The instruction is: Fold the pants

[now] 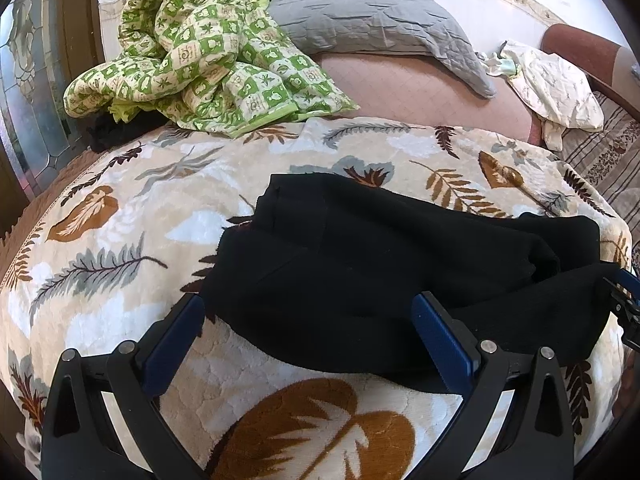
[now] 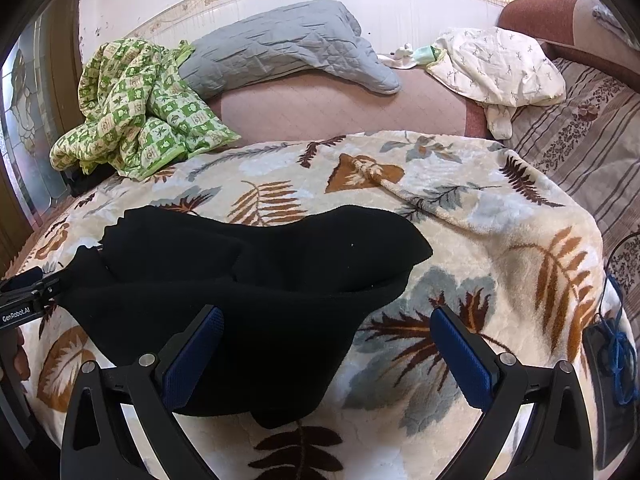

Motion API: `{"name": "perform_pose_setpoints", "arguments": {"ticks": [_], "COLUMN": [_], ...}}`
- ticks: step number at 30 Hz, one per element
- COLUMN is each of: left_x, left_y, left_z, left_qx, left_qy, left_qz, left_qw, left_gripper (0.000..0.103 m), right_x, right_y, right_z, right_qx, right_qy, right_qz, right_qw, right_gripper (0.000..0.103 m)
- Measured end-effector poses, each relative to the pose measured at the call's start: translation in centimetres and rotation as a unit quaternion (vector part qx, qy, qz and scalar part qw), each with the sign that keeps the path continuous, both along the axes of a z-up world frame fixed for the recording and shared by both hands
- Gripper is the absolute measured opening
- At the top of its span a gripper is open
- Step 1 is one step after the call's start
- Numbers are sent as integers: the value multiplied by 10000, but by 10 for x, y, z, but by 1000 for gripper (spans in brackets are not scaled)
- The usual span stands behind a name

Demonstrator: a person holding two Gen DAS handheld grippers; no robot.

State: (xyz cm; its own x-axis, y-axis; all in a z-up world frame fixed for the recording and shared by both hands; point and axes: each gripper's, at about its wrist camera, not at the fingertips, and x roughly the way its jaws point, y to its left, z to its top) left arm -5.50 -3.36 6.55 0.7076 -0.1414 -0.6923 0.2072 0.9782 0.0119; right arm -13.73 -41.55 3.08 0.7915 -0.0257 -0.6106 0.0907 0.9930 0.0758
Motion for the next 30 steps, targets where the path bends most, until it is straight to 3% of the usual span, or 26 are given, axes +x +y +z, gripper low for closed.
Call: {"name": "perform_pose_setpoints", "arguments": {"ticks": [5, 10, 18, 20, 24, 27, 30], "left_x": [5, 15, 25, 30, 40, 41, 37], "left_y": [8, 22, 29, 28, 22, 22, 25], "left_z": [-4, -13, -26, -29, -38, -41, -37], "left_qx": [-128, -495, -882, -995, -1032, -1024, -1124], "left_qy": [116, 460, 729, 788, 959, 998, 984], "left_qz": [74, 226, 408, 402, 359, 402, 353], "left_qw": [9998, 9975, 9926, 9911, 9894, 9889, 9882], "left_gripper": [103, 103, 103, 103, 102, 79, 74], "right_x": [-3, -8, 3, 9, 18, 9, -13], "right_y": [-13, -47, -50, -48, -39, -32, -32], "right_z": [1, -2, -9, -13, -24, -14, 4], "right_qx": [19, 504, 1303, 1468, 1598, 1253, 1071], "right_qy": [-7, 106, 150, 182, 349, 162, -150], "right_qz": [-163, -568, -249, -130, 171, 249, 203], "right_qw": [9999, 9971, 9911, 9889, 9864, 9917, 9939], "right_gripper": [102, 102, 99, 83, 27, 19, 17]}}
